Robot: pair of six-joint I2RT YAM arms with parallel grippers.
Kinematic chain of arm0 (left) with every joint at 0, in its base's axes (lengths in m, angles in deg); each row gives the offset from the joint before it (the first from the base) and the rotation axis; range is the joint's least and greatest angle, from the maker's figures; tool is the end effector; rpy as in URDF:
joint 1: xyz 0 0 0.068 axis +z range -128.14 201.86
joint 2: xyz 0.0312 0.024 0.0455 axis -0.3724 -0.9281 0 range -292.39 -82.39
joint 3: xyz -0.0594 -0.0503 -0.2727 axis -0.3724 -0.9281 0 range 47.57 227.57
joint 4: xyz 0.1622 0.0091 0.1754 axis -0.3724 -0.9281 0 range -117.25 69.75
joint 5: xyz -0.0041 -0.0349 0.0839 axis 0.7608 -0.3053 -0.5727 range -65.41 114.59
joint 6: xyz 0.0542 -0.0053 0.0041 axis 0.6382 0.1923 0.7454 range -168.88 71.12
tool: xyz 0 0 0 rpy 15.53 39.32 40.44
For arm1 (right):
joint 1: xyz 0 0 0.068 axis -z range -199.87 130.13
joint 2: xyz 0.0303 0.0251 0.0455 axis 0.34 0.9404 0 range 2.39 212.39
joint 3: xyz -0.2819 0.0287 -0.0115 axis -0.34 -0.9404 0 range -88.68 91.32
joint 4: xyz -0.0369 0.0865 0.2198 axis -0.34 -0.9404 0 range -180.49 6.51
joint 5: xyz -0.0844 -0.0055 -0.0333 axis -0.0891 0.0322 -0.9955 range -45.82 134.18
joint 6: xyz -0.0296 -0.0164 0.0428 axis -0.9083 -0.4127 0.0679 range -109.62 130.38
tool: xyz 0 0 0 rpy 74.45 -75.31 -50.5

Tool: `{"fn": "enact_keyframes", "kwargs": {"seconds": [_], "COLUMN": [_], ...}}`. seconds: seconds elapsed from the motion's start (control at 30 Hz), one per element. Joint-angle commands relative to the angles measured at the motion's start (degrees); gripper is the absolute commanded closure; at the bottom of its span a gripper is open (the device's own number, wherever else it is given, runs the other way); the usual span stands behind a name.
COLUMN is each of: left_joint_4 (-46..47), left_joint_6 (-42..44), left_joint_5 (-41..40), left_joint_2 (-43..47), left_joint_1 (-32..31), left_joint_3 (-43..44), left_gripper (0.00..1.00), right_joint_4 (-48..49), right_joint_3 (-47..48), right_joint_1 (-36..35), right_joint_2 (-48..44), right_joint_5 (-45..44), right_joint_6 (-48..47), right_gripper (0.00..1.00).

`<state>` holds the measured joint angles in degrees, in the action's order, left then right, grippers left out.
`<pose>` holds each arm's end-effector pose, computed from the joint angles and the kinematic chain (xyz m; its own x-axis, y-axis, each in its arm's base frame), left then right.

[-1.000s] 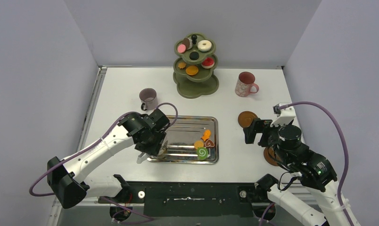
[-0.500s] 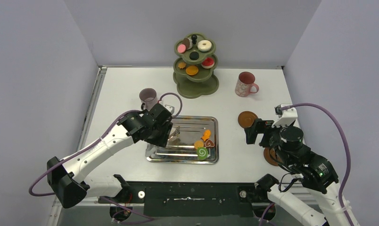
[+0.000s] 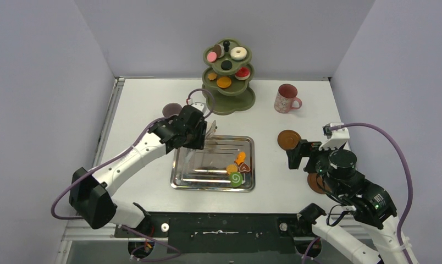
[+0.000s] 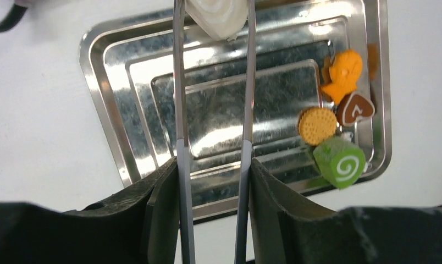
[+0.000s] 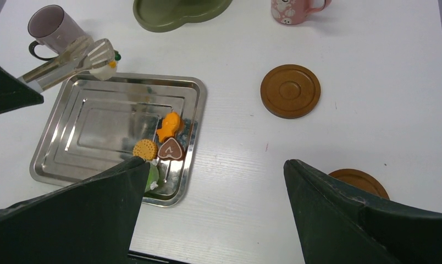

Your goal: Serve the afternoon tea

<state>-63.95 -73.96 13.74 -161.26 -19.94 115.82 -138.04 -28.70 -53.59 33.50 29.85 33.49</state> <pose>0.1979 -0.1676 0.3123 -0.7913 0.1491 -0.5930 0.2622 0.9589 -0.1088 0.0446 0.0188 0.3674 -0.4697 0.1437 -0.8710 -0.1825 0.9495 0.2551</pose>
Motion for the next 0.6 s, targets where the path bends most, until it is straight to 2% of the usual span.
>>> {"fn": "enact_keyframes", "kwargs": {"seconds": [0.0, 0.57], "left_joint_4": [11.2, 20.8], "left_joint_6": [1.0, 1.9], "left_joint_5": [0.8, 2.2], "left_joint_2": [-3.2, -20.4], "left_joint_1": [3.4, 12.2], "left_joint_3": [5.1, 17.1], "left_gripper": [0.68, 0.69], "right_joint_4": [2.0, 2.3], "right_joint_3": [2.0, 2.4], "right_joint_1": [0.3, 0.3], "right_joint_2": [-0.5, -0.1], "right_joint_5": [-0.4, -0.7], "right_joint_6": [-0.1, 1.6], "right_gripper": [0.0, 0.0]}}
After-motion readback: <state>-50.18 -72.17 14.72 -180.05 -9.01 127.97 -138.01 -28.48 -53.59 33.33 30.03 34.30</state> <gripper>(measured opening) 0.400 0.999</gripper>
